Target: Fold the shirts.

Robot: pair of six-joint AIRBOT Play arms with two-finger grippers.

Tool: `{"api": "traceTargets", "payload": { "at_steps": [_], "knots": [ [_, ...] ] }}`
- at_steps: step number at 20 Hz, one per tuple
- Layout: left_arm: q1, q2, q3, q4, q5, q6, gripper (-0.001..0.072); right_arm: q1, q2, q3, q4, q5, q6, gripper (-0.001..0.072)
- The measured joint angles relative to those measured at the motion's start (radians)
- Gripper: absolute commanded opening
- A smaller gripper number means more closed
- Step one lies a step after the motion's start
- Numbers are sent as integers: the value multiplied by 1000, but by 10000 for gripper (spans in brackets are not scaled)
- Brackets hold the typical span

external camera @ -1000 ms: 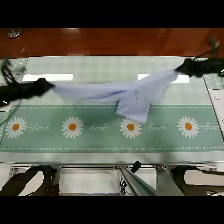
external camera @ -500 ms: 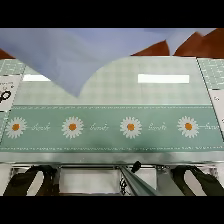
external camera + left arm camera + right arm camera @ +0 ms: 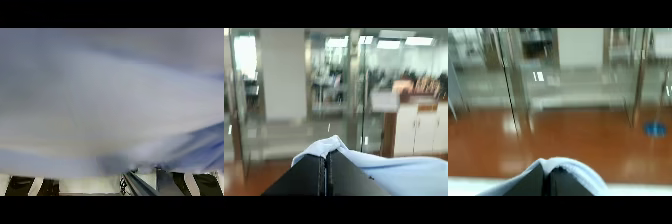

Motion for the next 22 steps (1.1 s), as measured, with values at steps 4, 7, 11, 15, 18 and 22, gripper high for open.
{"api": "traceTargets", "payload": {
  "at_steps": [4, 7, 11, 15, 18, 22],
  "knots": [
    [0, -16, -133, 81, -283, -76, 20, 5, -114, -44, -83, 369, -2, 30],
    [0, -24, -349, 105, -362, -97, 20, 30, -204, -166, -124, 443, -18, 30],
    [0, -87, -676, 111, -264, -106, 19, 77, -393, -320, -202, 319, -28, 30],
    [0, -286, -839, 65, -44, -61, 20, 128, -626, -370, -198, 39, -35, 30],
    [-1, -466, -845, 1, 156, -5, 20, 159, -762, -381, -132, -248, -39, 30],
    [-3, -672, -813, -133, 420, 28, 19, 200, -875, -386, -44, -601, -40, 30]
  ]
}}
